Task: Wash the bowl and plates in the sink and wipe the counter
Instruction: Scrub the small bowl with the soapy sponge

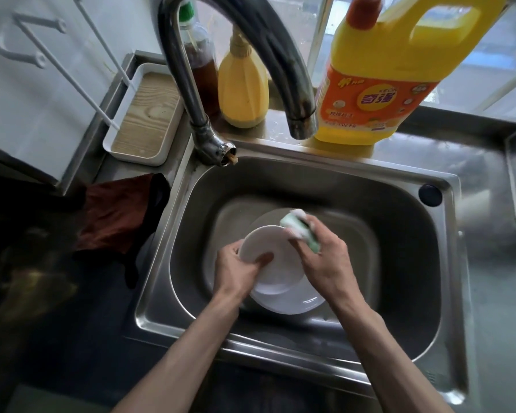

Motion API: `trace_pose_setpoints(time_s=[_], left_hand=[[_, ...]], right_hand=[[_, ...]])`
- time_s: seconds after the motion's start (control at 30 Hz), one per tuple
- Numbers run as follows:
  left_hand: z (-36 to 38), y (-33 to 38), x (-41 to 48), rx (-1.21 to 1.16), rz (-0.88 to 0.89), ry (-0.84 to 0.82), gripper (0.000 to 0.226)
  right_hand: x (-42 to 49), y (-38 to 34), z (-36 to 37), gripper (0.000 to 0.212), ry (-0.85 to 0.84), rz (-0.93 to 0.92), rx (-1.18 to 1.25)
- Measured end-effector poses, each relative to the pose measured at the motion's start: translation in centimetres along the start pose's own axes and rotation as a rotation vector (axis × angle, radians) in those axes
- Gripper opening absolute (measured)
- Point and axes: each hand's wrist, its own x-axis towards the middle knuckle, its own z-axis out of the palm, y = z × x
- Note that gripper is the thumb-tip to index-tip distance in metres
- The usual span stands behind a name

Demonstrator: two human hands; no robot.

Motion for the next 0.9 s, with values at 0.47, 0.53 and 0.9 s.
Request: trace_pose_setpoints(time_s=[0.47,0.53,0.9], left_hand=[[-1.0,1.1,0.1,0.306,0.634,-0.015,0.050],[-1.0,1.2,-0.1,0.172,0.605,-0.035,0.043],[0.8,2.5,-0.5,0.175,0.269,0.084,0.072]], right_hand=[[1.6,-1.2,-1.4,0.027,-0.296,0.160,0.072],[1.8,-1.0,-1.6,0.026,-0.341,0.280,0.148],[-1.7,-1.3,0.8,0.032,-0.183,0.616,0.965]])
